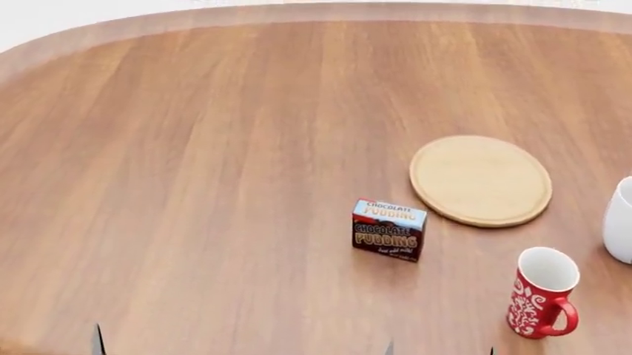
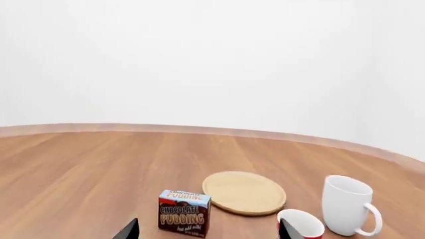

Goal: Put the chocolate pudding to the left of the plate.

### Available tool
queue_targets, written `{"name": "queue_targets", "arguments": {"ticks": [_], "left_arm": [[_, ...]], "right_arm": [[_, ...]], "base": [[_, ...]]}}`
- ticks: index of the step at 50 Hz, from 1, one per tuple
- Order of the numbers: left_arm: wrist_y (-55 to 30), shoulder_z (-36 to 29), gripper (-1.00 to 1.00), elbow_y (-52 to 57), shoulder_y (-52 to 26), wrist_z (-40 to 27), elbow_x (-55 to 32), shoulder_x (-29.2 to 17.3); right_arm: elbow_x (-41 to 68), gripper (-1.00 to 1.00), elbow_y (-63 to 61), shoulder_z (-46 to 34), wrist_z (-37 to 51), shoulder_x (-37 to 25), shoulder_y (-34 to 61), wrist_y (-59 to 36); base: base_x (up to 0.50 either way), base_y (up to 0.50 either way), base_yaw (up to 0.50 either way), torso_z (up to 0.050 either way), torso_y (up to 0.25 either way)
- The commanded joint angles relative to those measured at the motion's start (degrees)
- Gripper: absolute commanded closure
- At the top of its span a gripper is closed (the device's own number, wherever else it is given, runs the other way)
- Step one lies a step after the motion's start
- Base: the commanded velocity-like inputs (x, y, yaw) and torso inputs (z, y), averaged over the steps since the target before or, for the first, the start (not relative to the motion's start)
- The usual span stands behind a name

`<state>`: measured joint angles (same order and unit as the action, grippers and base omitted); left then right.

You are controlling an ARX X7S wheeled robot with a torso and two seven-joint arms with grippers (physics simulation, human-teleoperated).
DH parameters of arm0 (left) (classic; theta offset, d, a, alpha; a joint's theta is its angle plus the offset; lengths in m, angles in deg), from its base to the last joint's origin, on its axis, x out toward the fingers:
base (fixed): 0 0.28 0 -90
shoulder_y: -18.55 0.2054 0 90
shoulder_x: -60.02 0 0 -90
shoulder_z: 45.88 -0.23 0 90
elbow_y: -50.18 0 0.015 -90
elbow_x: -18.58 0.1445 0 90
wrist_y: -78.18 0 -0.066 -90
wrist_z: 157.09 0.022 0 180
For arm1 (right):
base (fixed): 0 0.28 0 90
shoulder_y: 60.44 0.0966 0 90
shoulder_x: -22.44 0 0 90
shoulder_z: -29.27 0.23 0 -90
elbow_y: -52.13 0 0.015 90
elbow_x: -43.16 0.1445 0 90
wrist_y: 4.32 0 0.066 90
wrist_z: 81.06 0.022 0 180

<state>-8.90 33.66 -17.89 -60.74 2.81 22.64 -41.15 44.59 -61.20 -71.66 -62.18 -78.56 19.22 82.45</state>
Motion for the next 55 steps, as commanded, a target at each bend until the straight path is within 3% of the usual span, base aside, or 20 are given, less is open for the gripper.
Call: {"name": "queue_targets", "arguments": {"ticks": [1, 55], "left_arm": [[0.3, -0.1, -1.0, 3.0, 1.4, -1.5, 1.0, -0.7], [-0.5, -1.2, -1.0, 3.0, 0.9, -2.4, -1.4, -2.3]], "right_arm": [[-0.4, -1.0, -3.5, -0.1, 1.1, -0.8, -1.4, -0.7], [0.3, -1.0, -2.8, -2.0, 2.8, -2.2, -0.6, -1.5]], "base": [[0.32, 0.0, 0.0, 0.0, 0.0], [0.41, 0.0, 0.0, 0.0, 0.0]]}}
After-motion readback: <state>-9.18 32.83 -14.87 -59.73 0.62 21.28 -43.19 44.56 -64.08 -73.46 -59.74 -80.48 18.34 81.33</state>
